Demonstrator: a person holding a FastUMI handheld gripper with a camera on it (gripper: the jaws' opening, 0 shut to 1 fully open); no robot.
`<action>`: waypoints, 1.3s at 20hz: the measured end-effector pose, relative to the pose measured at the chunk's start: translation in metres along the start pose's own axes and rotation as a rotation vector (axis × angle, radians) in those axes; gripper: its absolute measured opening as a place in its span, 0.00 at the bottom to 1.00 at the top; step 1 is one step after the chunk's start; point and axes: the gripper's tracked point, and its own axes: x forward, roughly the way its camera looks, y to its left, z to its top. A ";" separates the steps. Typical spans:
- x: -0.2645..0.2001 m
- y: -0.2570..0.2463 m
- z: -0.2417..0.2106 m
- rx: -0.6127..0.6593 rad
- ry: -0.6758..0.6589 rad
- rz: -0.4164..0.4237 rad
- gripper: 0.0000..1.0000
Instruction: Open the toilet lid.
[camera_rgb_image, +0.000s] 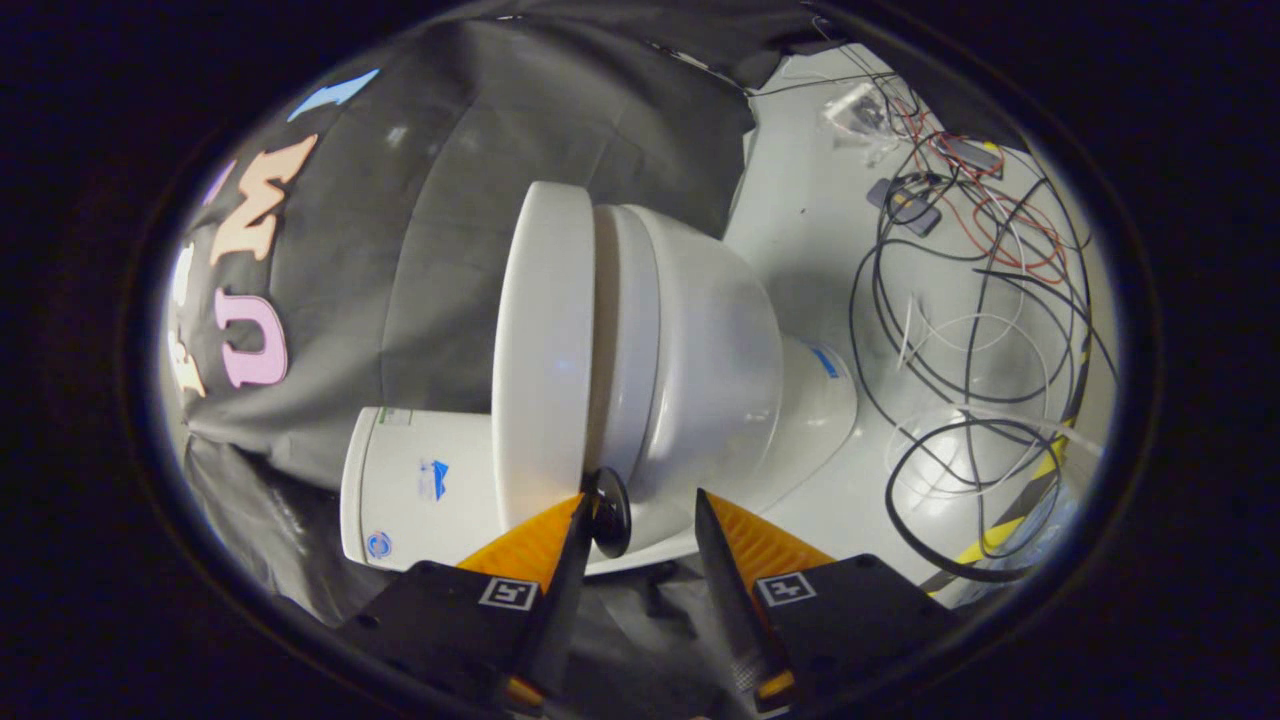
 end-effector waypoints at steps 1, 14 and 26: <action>0.002 0.012 0.002 0.003 -0.002 0.049 0.65; -0.017 0.018 0.000 -0.025 -0.041 -0.040 0.16; -0.022 0.056 0.015 -0.075 -0.137 -0.126 0.00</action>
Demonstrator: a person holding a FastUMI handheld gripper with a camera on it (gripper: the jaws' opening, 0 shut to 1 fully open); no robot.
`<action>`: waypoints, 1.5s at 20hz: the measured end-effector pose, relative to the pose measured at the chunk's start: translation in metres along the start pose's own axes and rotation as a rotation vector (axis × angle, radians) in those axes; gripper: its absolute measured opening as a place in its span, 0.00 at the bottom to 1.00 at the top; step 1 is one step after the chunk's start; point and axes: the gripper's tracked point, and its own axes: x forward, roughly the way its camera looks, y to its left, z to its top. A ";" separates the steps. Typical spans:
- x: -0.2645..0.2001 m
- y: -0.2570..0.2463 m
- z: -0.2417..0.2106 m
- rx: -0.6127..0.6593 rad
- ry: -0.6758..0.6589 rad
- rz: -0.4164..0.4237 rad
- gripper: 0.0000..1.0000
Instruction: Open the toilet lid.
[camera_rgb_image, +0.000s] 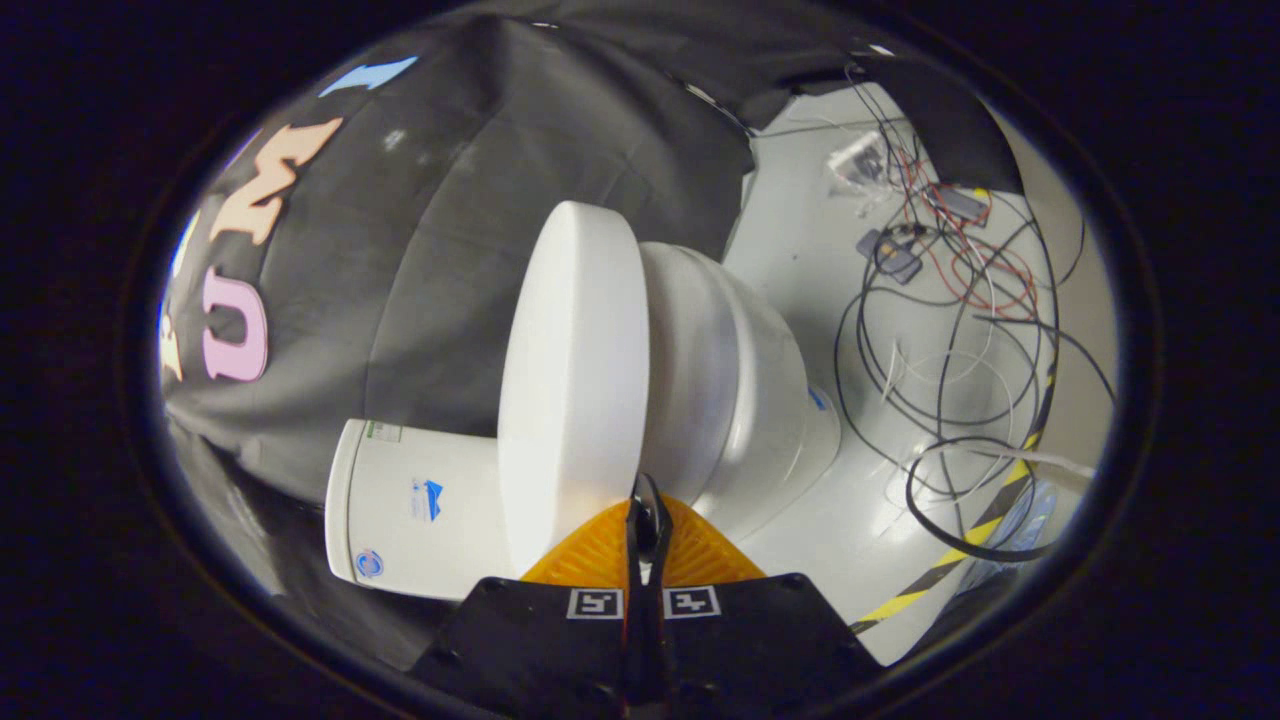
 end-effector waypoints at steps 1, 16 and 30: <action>-0.004 0.008 0.004 -0.004 -0.020 0.002 0.00; -0.049 0.097 0.012 -0.251 -0.175 -0.059 0.00; -0.065 0.147 0.003 -0.381 -0.286 -0.090 0.00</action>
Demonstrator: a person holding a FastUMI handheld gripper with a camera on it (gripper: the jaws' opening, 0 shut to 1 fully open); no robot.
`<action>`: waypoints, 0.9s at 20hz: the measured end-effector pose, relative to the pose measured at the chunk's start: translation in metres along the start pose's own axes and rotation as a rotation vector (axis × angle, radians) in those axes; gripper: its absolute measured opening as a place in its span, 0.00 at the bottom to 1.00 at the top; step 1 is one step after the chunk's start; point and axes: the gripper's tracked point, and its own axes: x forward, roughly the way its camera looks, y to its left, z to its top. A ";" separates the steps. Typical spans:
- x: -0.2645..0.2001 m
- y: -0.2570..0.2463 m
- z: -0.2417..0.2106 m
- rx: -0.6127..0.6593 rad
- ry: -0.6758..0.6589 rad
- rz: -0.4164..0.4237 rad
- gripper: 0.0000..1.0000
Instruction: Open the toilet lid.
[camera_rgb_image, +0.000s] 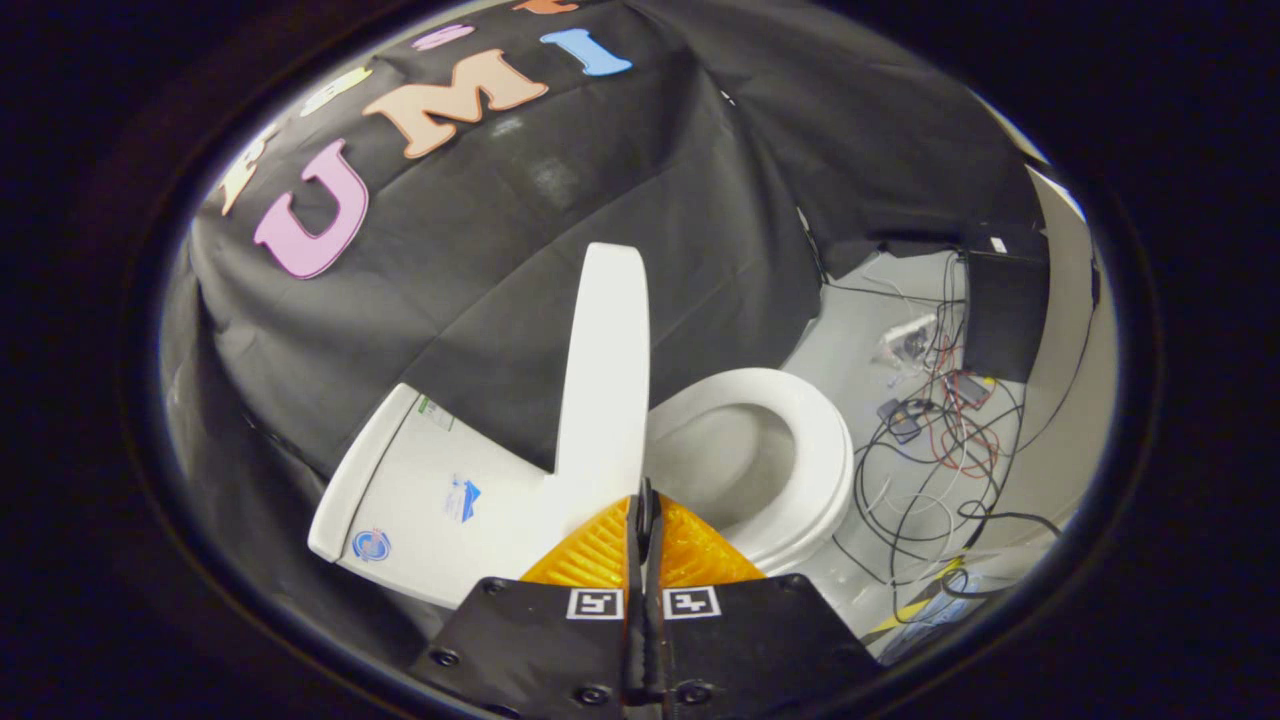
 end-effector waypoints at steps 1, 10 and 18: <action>-0.002 0.004 0.001 -0.009 -0.002 -0.001 0.00; -0.011 0.029 0.006 -0.073 -0.037 -0.001 0.00; -0.018 0.060 0.008 -0.140 -0.065 0.016 0.00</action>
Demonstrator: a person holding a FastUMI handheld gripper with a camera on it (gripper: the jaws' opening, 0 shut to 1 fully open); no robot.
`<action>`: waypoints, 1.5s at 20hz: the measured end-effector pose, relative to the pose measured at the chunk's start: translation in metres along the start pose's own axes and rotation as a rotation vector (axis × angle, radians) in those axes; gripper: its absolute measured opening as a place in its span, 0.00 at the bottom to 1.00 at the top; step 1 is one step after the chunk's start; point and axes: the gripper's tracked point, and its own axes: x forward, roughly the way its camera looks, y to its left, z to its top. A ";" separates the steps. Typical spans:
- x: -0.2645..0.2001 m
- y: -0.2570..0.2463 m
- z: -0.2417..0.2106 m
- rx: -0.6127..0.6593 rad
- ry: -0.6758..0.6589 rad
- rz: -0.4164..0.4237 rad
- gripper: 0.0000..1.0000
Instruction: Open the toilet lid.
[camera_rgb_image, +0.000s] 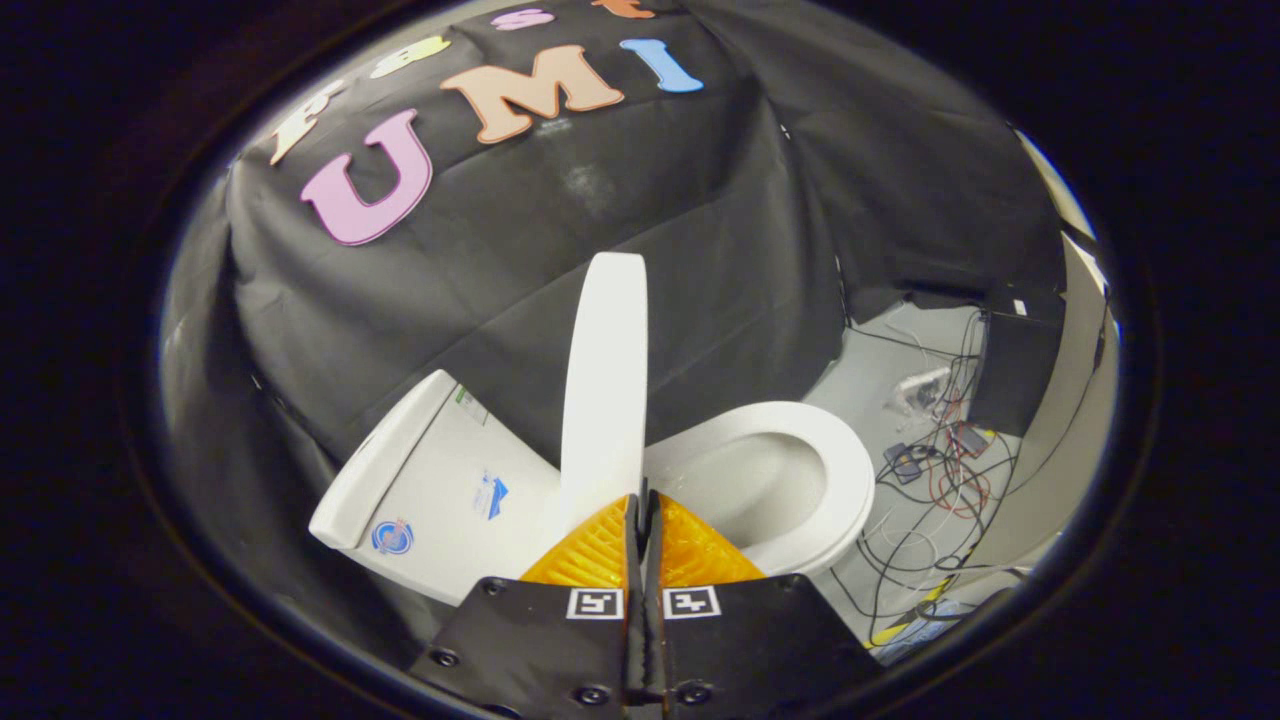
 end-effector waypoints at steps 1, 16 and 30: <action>-0.001 0.004 0.000 -0.007 -0.003 0.004 0.00; -0.013 0.062 0.007 -0.153 -0.032 0.033 0.00; -0.017 0.107 0.002 -0.251 -0.045 0.078 0.00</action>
